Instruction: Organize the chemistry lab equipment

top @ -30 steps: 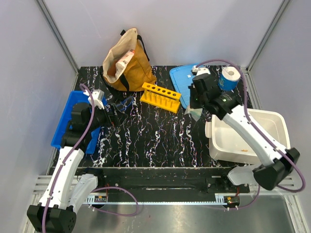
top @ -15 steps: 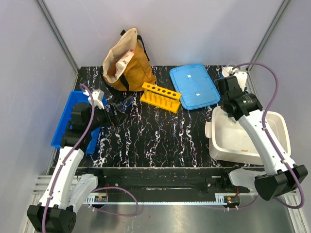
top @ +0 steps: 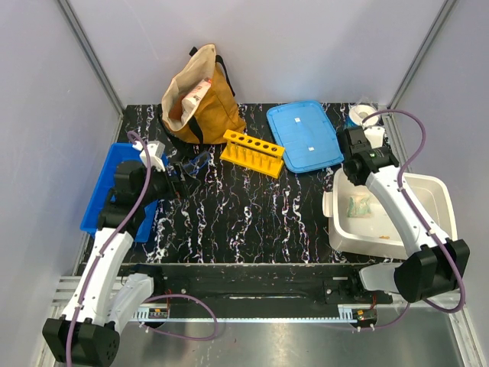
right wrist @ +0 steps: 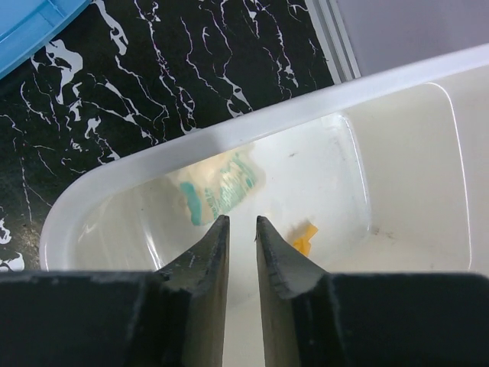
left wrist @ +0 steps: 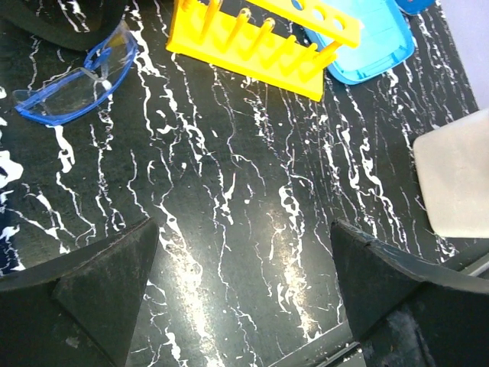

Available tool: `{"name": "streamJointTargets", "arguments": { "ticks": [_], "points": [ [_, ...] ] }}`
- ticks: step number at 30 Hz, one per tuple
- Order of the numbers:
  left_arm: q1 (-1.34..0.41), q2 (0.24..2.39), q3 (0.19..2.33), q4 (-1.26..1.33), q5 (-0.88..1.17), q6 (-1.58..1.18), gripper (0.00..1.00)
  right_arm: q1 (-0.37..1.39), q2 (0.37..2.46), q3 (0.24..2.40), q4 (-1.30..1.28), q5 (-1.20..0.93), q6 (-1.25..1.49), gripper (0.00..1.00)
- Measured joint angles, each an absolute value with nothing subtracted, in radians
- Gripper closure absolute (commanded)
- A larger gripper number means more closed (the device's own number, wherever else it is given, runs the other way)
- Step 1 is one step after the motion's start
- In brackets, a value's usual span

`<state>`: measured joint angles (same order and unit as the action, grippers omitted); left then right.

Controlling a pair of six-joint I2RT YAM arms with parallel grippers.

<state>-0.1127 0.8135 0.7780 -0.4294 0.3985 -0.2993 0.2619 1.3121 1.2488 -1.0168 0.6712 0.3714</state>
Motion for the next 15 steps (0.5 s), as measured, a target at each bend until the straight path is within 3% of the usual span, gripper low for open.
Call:
{"name": "streamJointTargets", "arguments": {
  "ticks": [7,15],
  "points": [
    [-0.114,0.836,0.783,-0.482,0.304,-0.288,0.01,0.261,1.311,1.247,-1.012,0.643,0.365,0.66],
    [-0.113,0.945,0.865,-0.551,0.212,-0.245,0.04,0.261,1.195,1.259,-0.997,0.463,0.307,0.55]
  ]
}}
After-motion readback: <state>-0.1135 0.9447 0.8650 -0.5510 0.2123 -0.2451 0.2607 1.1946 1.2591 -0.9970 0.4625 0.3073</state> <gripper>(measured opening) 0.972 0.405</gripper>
